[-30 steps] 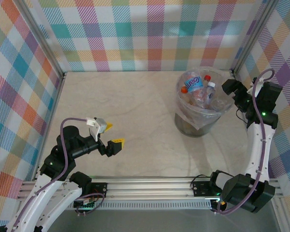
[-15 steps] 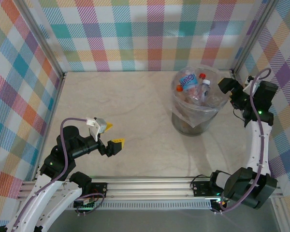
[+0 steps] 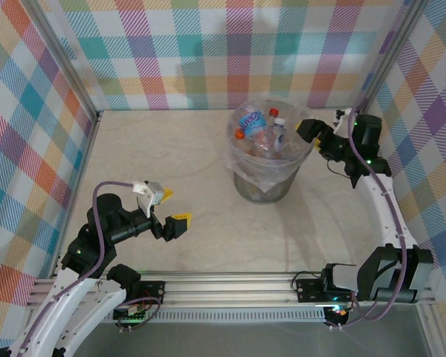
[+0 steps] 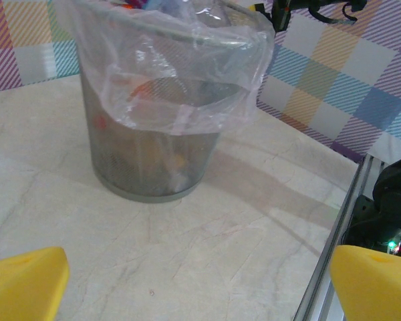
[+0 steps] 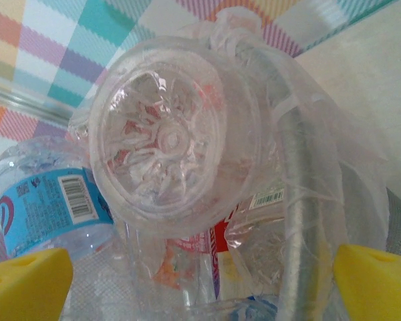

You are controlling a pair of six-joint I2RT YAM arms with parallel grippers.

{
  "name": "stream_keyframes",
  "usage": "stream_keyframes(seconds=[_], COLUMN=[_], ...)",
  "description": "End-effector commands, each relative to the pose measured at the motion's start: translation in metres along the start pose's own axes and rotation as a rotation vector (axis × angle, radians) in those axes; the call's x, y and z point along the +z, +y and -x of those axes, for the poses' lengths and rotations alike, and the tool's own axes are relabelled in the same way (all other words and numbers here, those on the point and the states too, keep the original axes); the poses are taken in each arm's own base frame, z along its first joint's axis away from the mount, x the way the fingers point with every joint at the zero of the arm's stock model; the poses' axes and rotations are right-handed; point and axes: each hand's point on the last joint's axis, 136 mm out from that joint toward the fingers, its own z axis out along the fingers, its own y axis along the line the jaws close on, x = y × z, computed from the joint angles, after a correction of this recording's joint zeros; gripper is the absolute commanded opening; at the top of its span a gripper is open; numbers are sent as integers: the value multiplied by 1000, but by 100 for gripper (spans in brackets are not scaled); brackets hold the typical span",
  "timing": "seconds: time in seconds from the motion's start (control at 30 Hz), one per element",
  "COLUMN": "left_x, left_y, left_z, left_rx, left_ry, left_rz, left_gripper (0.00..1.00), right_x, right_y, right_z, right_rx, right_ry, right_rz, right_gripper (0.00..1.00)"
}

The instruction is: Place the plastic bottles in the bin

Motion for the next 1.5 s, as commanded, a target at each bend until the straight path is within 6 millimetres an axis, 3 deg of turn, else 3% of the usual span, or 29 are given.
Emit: stream_keyframes(seconds=[0.0, 0.1, 0.2, 0.4, 0.6, 0.77, 0.9, 1.07, 1.2, 1.47], left_x=[-3, -2, -3, -3, -6, -19, -26, -22, -19, -12], left_y=[1, 2, 3, 12, 24, 45, 56, 72, 98, 142], left_z=[4, 4, 4, 5, 7, 22, 31, 31, 21, -19], left_rx=[14, 11, 5, -18, -46, -92, -109, -160, -165, -165], left_ry=[-8, -8, -9, -20, -29, -59, -53, -42, -19, 67], left_rz=[13, 16, 25, 74, 149, 304, 383, 456, 583, 792], left_gripper=[100, 100, 100, 100, 100, 100, 100, 100, 100, 100], right_x=[18, 28, 27, 7, -13, -32, -47, -63, -66, -64], right_y=[26, 35, 29, 9, 10, 22, 20, -3, -24, -72], right_z=[-16, -25, -22, -8, -3, -3, -5, -11, -22, -49], right_rx=[-9, -26, -17, -78, -187, -292, -361, -430, -499, -492], right_ry=[56, 73, 43, -58, -81, -136, -183, -259, -319, -303], right_rz=[72, 74, 20, -165, -229, -207, -238, -329, -361, -469], right_gripper=[100, 100, 100, 100, 100, 100, 100, 100, 100, 100])
